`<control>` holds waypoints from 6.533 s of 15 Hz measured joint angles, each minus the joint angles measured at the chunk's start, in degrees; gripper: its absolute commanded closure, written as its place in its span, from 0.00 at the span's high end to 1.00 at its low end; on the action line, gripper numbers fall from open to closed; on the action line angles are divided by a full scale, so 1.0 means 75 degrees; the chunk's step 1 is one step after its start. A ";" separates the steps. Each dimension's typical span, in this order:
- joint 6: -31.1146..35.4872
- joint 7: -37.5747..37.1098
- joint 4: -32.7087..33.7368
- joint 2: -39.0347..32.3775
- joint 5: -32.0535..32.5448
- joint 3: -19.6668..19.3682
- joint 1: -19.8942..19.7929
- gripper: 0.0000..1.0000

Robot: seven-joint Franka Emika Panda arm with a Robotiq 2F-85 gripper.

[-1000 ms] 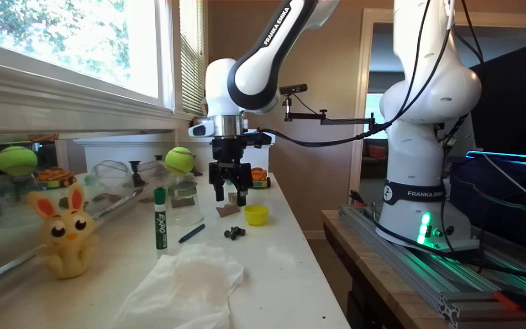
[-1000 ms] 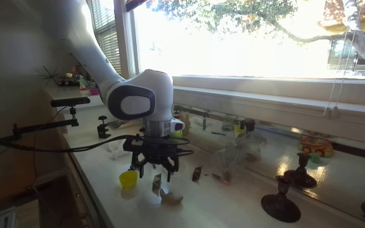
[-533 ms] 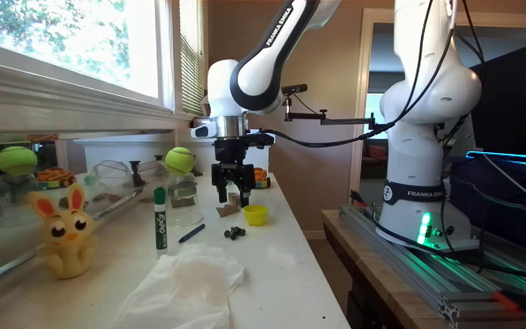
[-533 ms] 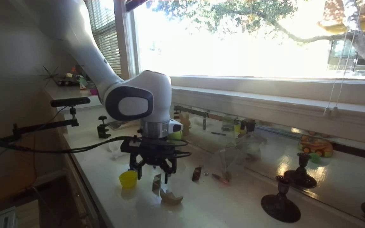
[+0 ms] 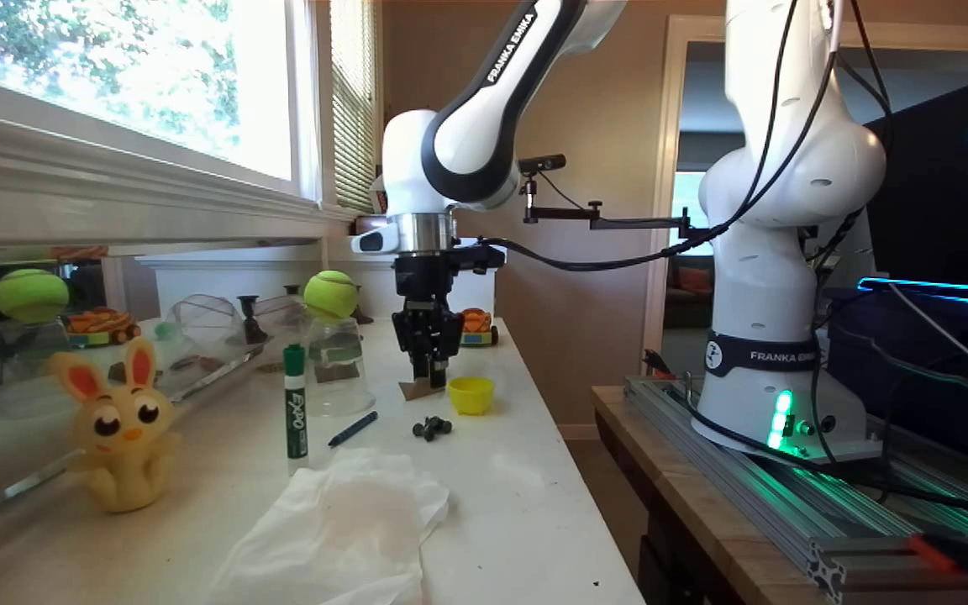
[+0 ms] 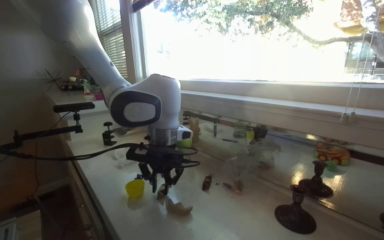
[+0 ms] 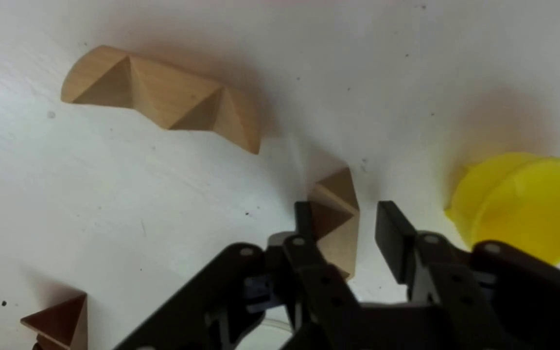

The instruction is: Alternate the position of the two wooden blocks then stack the yellow bowl on them

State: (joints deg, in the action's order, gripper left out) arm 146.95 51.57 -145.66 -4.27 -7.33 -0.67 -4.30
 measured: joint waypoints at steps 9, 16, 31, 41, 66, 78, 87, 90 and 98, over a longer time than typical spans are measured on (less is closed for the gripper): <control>0.0005 -0.0033 -0.0001 0.0126 -0.0106 -0.0071 -0.0029 0.06; 0.0152 -0.0730 -0.0626 0.1514 0.0001 -0.0951 -0.0487 0.06; 0.0152 -0.1171 -0.1158 0.1999 0.0197 -0.1364 -0.0297 0.06; 0.1040 -0.1450 -0.1153 0.1430 0.0161 -0.1363 -0.0292 0.06; 0.1497 -0.2003 -0.1048 0.1029 0.0201 -0.1210 -0.0289 1.00; -0.0931 -0.6837 -0.0623 0.2096 0.1755 0.0013 -0.0063 1.00; -0.1144 -0.7283 -0.0568 0.1951 0.1734 0.0164 0.0101 1.00; -0.1144 -0.7848 -0.0568 0.1797 0.1709 0.0328 0.0278 1.00; -0.1144 -0.8830 -0.0761 0.1588 0.1697 0.0509 0.0504 1.00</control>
State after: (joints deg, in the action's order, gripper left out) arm 138.37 -14.66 -151.36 7.64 5.40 3.14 -0.52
